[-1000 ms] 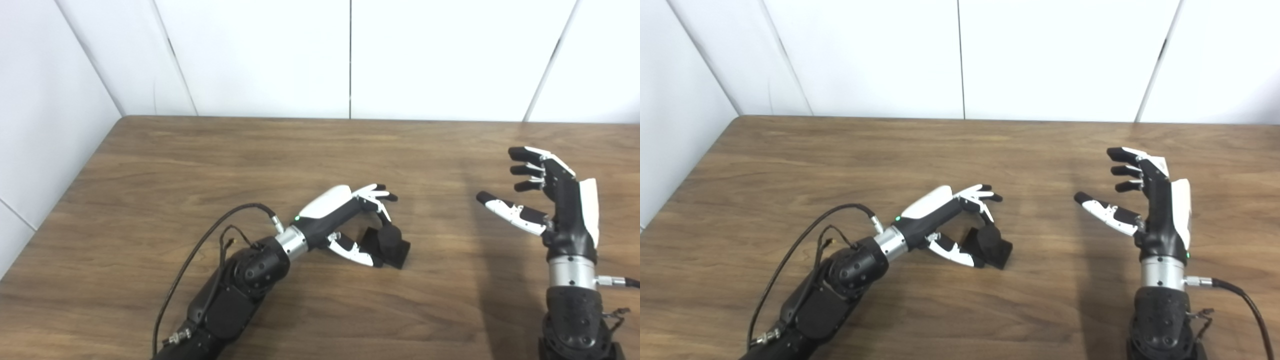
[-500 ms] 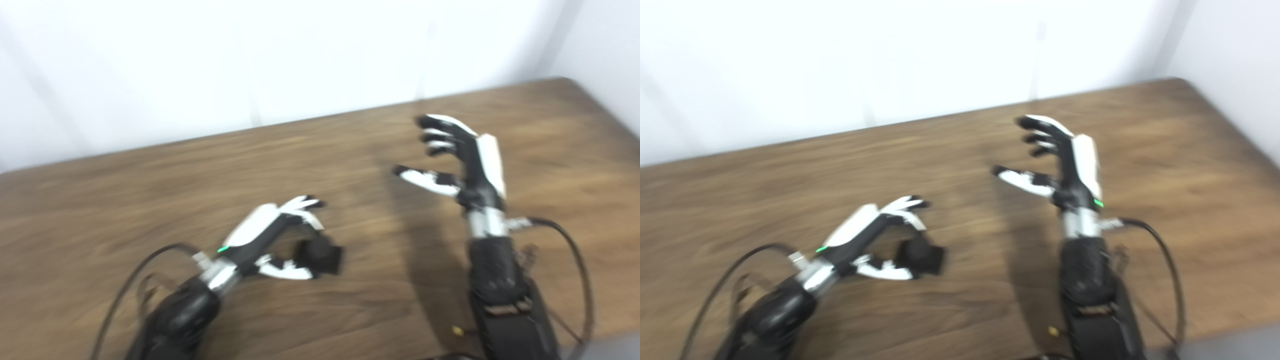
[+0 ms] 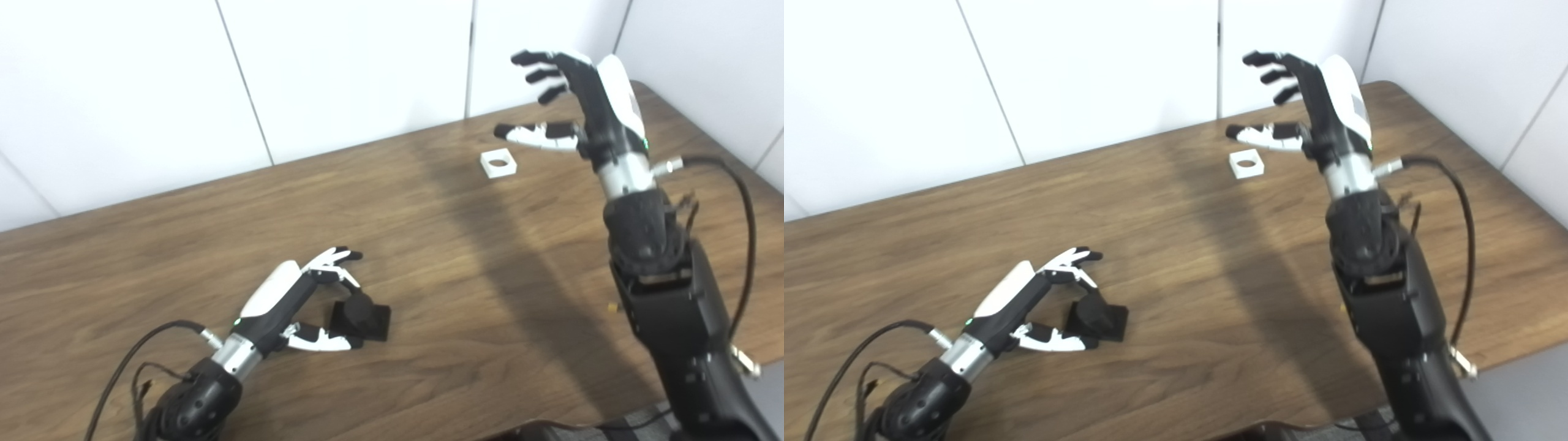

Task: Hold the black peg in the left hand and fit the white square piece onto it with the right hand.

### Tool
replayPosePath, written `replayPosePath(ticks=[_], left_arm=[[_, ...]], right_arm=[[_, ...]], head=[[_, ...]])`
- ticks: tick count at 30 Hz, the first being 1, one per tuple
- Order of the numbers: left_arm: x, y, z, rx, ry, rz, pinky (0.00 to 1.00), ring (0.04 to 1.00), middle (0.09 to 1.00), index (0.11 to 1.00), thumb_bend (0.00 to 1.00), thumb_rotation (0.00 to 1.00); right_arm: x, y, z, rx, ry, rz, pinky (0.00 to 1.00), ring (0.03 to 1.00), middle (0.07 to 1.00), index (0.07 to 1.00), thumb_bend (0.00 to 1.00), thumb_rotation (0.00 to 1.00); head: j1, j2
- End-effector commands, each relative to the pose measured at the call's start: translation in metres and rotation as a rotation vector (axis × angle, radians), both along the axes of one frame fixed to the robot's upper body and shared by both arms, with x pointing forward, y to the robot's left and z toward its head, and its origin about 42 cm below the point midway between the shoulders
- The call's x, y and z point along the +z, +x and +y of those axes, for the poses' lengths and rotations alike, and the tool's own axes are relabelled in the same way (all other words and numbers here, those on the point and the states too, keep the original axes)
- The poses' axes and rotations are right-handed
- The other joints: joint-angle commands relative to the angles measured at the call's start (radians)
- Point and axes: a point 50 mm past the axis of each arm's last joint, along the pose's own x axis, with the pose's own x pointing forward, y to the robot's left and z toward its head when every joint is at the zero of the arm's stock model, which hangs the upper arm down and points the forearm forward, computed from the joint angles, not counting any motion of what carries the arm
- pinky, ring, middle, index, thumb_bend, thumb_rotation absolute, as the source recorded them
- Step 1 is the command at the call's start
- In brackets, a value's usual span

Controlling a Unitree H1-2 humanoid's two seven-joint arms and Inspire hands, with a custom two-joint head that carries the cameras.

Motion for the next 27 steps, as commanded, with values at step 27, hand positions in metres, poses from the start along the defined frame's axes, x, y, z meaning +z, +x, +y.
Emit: replayPosePath(ticks=[27], left_arm=[[-0.003, 0.000, 0.015, 0.015, 0.026, 0.019, 0.85, 0.964, 0.902, 0.492, 0.52, 0.08]], right_arm=[[0.033, 0.109, -0.049, -0.009, -0.436, 0.466, 0.70, 0.888, 0.882, 0.766, 0.73, 0.17]], head=[[0.028, 0.004]])
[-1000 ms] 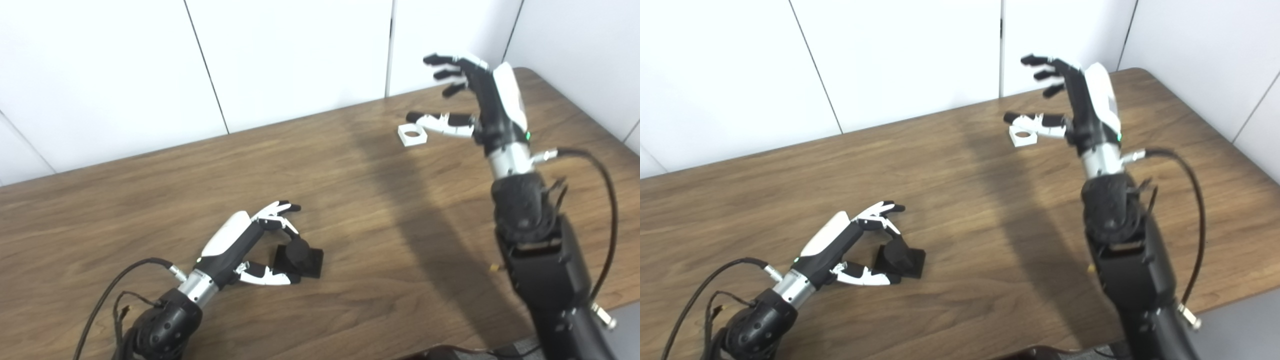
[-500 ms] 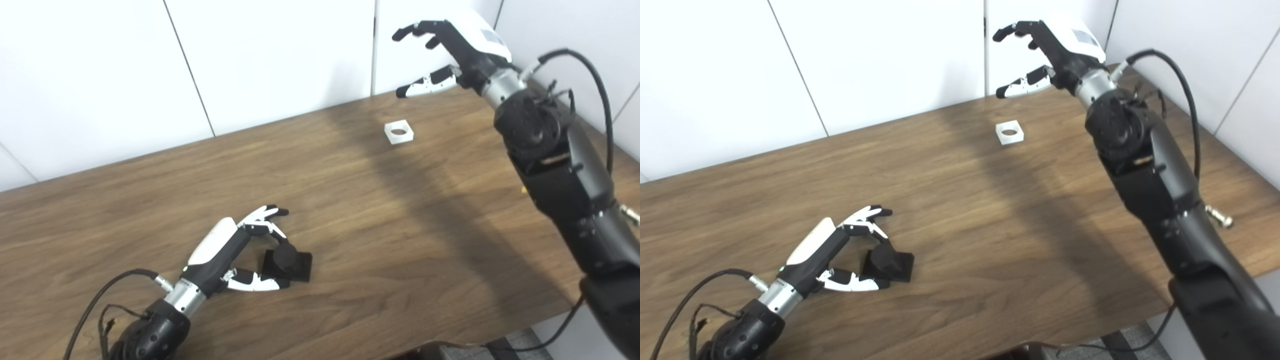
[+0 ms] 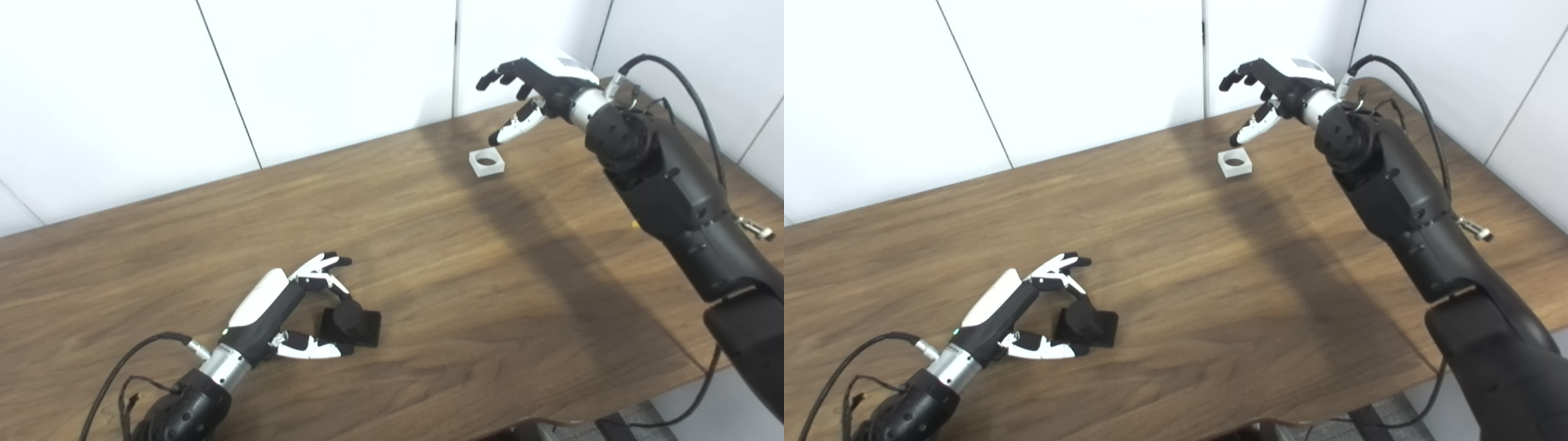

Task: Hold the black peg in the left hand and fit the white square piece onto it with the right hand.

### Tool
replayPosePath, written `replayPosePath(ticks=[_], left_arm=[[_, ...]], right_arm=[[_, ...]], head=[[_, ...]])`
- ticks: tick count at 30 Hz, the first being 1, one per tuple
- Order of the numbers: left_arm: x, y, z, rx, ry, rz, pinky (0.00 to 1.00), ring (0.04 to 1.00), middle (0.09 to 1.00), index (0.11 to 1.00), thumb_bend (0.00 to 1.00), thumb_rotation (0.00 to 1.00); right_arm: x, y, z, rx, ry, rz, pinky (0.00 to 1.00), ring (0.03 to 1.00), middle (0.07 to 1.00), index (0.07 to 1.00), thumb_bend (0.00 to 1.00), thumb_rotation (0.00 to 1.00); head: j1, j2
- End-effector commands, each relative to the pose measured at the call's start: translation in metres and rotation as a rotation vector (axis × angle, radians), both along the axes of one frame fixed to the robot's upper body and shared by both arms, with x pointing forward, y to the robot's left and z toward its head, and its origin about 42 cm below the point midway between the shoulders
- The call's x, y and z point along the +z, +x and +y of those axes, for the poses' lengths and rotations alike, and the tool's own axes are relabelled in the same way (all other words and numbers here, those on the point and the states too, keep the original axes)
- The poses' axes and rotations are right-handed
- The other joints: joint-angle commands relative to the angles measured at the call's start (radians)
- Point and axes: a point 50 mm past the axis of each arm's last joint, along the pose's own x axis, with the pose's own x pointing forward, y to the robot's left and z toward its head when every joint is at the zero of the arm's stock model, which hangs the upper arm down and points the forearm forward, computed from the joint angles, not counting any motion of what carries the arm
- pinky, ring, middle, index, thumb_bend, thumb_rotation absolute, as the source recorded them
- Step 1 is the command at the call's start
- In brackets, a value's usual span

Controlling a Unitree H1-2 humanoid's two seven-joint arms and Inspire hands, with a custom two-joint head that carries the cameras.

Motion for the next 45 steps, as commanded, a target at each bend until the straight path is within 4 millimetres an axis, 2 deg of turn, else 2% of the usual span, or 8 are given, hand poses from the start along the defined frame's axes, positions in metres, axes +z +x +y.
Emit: replayPosePath(ticks=[1, 12, 15, 20, 30, 45], left_arm=[[0.000, 0.003, 0.009, 0.011, 0.030, 0.012, 0.85, 0.964, 0.903, 0.492, 0.52, 0.08], [0.001, 0.002, 0.009, 0.019, 0.029, 0.017, 0.85, 0.965, 0.903, 0.492, 0.52, 0.08], [0.001, 0.002, 0.010, 0.021, 0.028, 0.020, 0.85, 0.965, 0.902, 0.492, 0.52, 0.08], [0.001, 0.002, 0.012, 0.028, 0.036, 0.024, 0.85, 0.965, 0.904, 0.492, 0.52, 0.08], [0.001, -0.001, 0.010, 0.033, 0.038, 0.032, 0.85, 0.965, 0.902, 0.492, 0.52, 0.08], [0.002, -0.005, 0.008, 0.038, 0.027, 0.035, 0.86, 0.961, 0.903, 0.492, 0.52, 0.08]], right_arm=[[0.040, 0.008, -0.004, -0.003, -0.051, -0.064, 0.70, 0.897, 0.889, 0.771, 0.73, 0.18], [0.023, 0.029, -0.009, -0.036, -0.129, 0.091, 0.80, 0.937, 0.926, 0.807, 0.77, 0.27], [0.018, 0.033, -0.010, -0.046, -0.131, 0.124, 0.85, 0.953, 0.933, 0.814, 0.79, 0.27], [0.010, 0.039, -0.008, -0.052, -0.113, 0.178, 0.99, 0.998, 0.958, 0.831, 0.85, 0.26], [-0.006, 0.045, 0.000, -0.044, -0.186, 0.217, 1.00, 1.000, 0.979, 0.846, 0.92, 0.32], [-0.035, 0.045, 0.005, -0.036, -0.194, 0.225, 1.00, 0.986, 0.946, 0.818, 0.84, 0.28]], head=[[0.002, 0.001], [0.028, 0.008], [0.032, 0.010], [0.032, 0.014], [0.047, 0.027], [0.062, 0.040]])
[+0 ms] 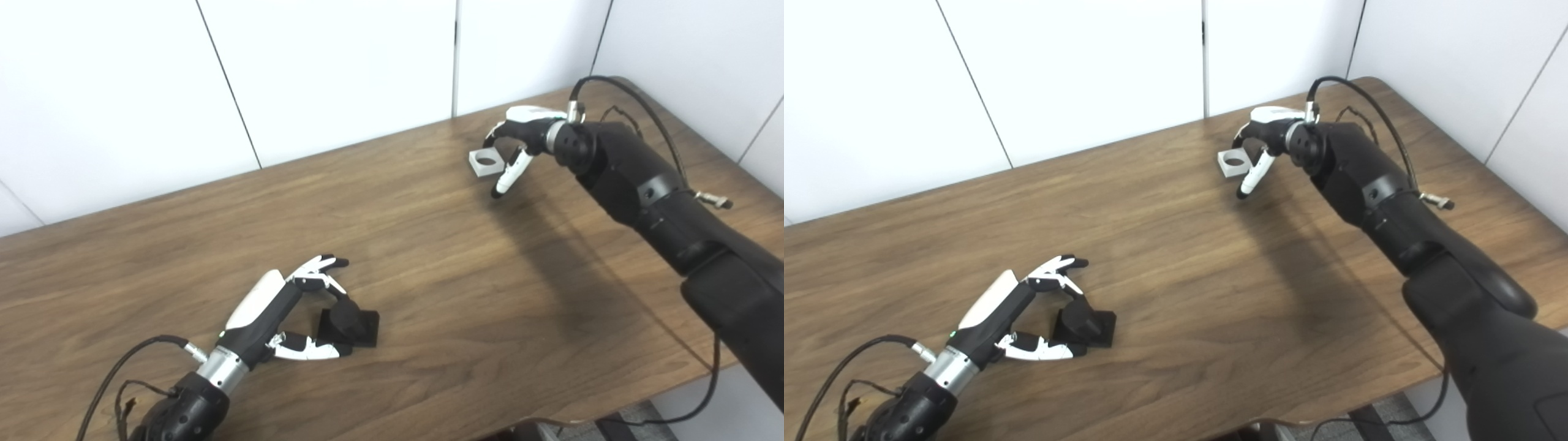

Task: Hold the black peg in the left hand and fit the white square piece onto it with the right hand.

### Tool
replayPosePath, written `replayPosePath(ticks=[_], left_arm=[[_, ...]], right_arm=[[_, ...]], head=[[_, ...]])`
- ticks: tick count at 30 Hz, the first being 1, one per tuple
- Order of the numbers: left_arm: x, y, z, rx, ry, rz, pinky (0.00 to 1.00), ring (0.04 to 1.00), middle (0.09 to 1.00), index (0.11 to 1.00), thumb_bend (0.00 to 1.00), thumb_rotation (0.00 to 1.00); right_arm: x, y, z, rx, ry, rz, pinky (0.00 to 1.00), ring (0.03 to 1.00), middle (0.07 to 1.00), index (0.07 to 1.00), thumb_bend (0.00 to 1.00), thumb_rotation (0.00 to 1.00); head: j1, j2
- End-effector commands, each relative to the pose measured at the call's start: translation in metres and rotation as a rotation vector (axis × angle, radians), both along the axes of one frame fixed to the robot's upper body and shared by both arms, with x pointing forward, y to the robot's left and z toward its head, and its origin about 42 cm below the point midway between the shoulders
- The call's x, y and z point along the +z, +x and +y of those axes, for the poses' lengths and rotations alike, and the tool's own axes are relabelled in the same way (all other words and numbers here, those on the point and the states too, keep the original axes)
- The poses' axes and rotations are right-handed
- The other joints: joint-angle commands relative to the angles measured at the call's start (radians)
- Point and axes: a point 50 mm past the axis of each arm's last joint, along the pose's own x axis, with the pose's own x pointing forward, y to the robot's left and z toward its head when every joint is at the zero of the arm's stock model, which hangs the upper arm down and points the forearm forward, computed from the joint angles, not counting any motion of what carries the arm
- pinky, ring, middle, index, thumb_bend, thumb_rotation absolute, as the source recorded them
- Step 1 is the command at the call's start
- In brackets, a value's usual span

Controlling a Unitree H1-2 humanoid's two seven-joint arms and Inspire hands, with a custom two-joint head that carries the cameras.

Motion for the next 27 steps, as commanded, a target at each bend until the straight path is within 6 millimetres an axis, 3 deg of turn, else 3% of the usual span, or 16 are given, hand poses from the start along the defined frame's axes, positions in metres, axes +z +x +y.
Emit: replayPosePath(ticks=[1, 16, 27], left_arm=[[-0.001, 0.000, 0.005, 0.015, 0.031, 0.007, 0.85, 0.960, 0.903, 0.492, 0.52, 0.08], [0.001, -0.002, 0.005, 0.013, 0.027, -0.001, 0.84, 0.957, 0.899, 0.492, 0.52, 0.08], [0.002, -0.003, 0.008, 0.021, 0.019, 0.002, 0.85, 0.958, 0.897, 0.492, 0.52, 0.08]], right_arm=[[0.025, 0.008, -0.001, 0.023, -0.020, -0.105, 1.00, 0.981, 0.941, 0.813, 0.84, 0.28], [0.003, 0.016, 0.001, 0.047, -0.016, -0.198, 0.93, 0.895, 0.846, 0.647, 0.73, 0.20], [0.007, 0.023, -0.003, 0.041, -0.055, -0.183, 0.93, 0.895, 0.843, 0.645, 0.70, 0.19]], head=[[0.002, 0.002], [0.014, 0.012], [0.021, 0.020]])
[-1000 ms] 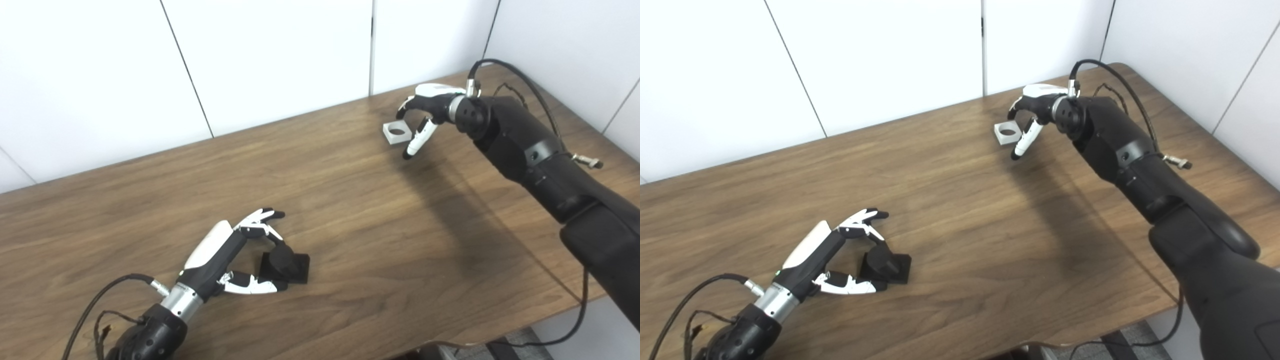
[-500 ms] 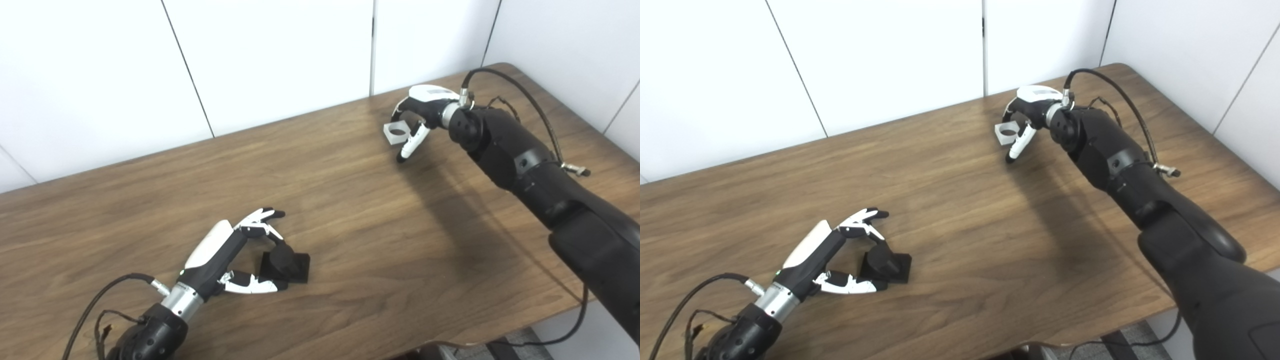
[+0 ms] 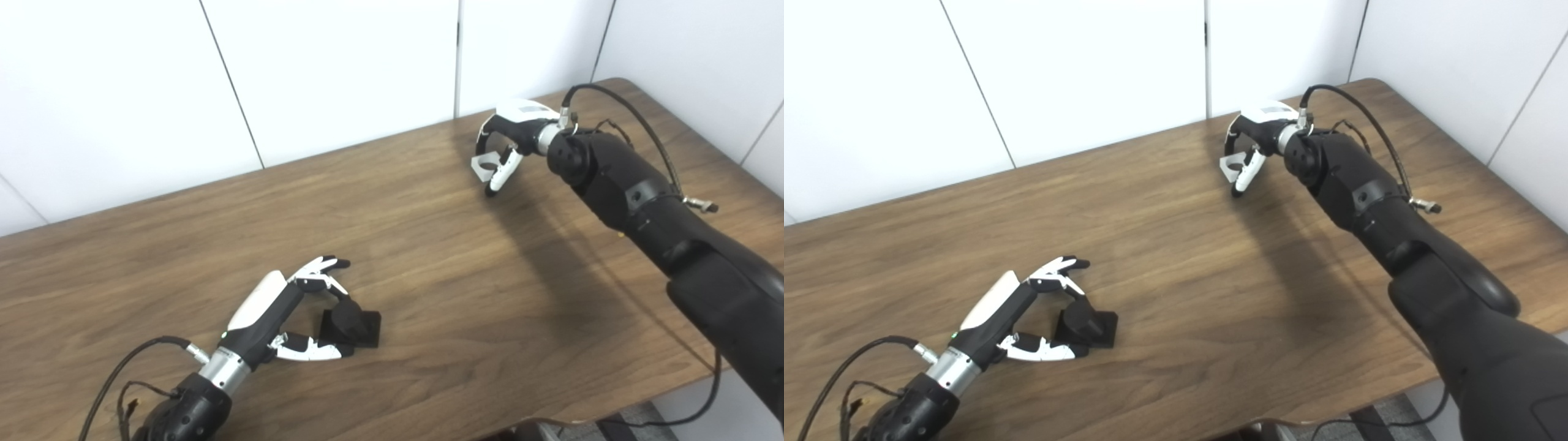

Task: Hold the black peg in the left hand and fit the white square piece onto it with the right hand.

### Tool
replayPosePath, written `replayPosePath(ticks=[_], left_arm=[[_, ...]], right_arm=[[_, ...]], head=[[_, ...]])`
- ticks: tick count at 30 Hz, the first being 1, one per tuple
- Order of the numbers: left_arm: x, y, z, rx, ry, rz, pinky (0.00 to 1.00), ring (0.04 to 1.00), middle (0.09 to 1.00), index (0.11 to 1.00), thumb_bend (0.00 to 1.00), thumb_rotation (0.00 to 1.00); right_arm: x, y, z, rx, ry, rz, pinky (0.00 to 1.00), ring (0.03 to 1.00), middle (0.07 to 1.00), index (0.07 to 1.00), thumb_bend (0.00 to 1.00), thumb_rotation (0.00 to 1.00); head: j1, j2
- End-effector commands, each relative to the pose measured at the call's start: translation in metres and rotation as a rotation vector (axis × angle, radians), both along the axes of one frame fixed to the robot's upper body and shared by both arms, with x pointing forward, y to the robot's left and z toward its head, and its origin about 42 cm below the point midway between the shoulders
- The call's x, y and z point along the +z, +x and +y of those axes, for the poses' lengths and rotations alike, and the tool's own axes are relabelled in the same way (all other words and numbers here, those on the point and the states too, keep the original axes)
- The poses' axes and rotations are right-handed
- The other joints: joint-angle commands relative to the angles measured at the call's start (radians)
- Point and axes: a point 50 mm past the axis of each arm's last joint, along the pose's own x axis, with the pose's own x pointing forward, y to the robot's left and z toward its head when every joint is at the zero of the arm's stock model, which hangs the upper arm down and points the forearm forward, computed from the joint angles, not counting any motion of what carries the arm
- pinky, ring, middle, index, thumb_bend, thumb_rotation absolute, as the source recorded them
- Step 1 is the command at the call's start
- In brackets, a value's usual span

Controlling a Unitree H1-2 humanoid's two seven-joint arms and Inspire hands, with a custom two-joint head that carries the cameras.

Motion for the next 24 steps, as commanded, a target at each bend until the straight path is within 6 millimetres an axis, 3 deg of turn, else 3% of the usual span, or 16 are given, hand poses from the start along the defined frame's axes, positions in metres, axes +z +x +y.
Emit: replayPosePath(ticks=[1, 9, 24], left_arm=[[0.003, 0.000, 0.007, 0.009, 0.023, -0.005, 0.85, 0.957, 0.898, 0.492, 0.52, 0.08], [0.007, -0.001, 0.012, 0.016, 0.025, -0.012, 0.85, 0.955, 0.899, 0.492, 0.52, 0.08], [0.014, 0.001, 0.015, 0.034, 0.062, -0.010, 0.86, 0.963, 0.902, 0.493, 0.52, 0.08]], right_arm=[[0.019, 0.009, -0.003, -0.014, -0.042, -0.056, 0.93, 0.892, 0.841, 0.643, 0.70, 0.19], [0.022, 0.013, -0.014, -0.052, -0.027, -0.053, 0.95, 0.897, 0.837, 0.640, 0.72, 0.16], [0.028, 0.016, -0.025, -0.072, -0.068, -0.025, 0.90, 0.894, 0.849, 0.704, 0.74, 0.16]], head=[[0.002, 0.001], [0.009, 0.010], [0.009, 0.016]])
